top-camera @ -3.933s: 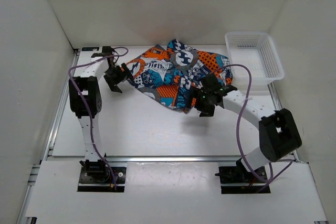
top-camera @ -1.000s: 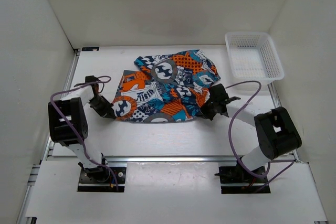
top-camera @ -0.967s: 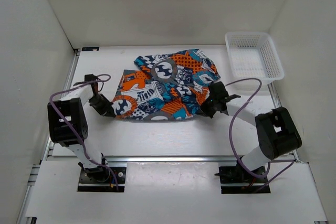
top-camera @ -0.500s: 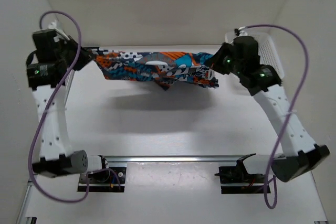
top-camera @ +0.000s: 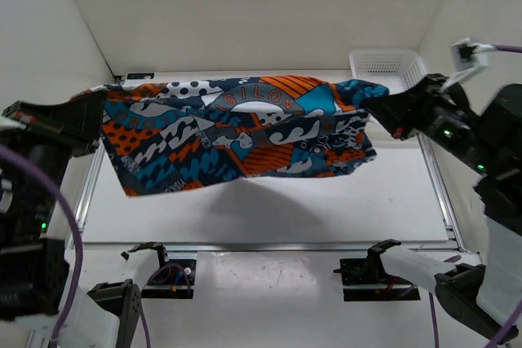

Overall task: Fold and stack the shorts
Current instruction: Flatten the shorts out

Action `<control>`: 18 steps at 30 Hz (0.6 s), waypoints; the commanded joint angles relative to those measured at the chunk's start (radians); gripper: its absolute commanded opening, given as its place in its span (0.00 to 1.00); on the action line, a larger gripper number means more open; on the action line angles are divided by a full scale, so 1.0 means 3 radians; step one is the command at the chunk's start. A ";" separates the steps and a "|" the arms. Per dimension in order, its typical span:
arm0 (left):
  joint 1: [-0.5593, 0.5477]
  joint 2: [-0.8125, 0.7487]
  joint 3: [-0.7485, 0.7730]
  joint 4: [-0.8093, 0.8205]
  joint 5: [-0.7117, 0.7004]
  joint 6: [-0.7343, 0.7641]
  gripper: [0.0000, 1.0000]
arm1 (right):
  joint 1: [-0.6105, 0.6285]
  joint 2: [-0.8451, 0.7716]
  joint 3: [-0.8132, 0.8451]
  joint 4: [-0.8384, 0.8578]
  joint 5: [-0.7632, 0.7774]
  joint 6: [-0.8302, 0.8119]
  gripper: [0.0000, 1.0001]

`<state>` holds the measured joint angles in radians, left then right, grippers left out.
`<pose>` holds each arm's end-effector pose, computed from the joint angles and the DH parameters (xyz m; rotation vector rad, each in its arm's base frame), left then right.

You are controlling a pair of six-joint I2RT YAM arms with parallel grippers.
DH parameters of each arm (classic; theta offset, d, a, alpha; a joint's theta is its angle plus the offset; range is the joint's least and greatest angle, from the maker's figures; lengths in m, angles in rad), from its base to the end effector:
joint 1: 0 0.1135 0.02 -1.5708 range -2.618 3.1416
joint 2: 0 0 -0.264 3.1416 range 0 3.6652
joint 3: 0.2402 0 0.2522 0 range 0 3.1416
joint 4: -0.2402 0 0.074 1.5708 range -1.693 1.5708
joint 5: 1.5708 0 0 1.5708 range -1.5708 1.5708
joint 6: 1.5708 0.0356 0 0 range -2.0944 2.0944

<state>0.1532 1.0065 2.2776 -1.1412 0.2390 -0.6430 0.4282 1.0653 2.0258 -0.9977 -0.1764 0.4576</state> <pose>0.0027 -0.0081 0.6024 -0.3810 1.4197 -0.5719 0.0814 0.0440 0.5756 -0.1173 1.6667 0.8204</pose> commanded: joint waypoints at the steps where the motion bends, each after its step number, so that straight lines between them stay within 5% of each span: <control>1: -0.0081 0.0020 0.0531 -0.0005 -0.0923 0.0011 0.11 | -0.0052 -0.0059 0.0385 -0.0519 0.0235 -0.0288 0.00; 9: -0.0306 0.0321 0.0457 0.0148 -0.0930 0.0087 0.11 | -0.0052 0.0003 0.0264 -0.0622 0.0547 -0.0196 0.00; 18: -0.0275 0.1302 -0.1057 0.0648 -0.0454 0.0226 0.11 | -0.0052 0.0631 -0.1102 0.0216 0.0874 -0.0226 0.00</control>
<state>0.0490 1.2583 2.0506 -0.9997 0.2047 -0.6205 0.4282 1.1759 1.7870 -0.9806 -0.0784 0.4500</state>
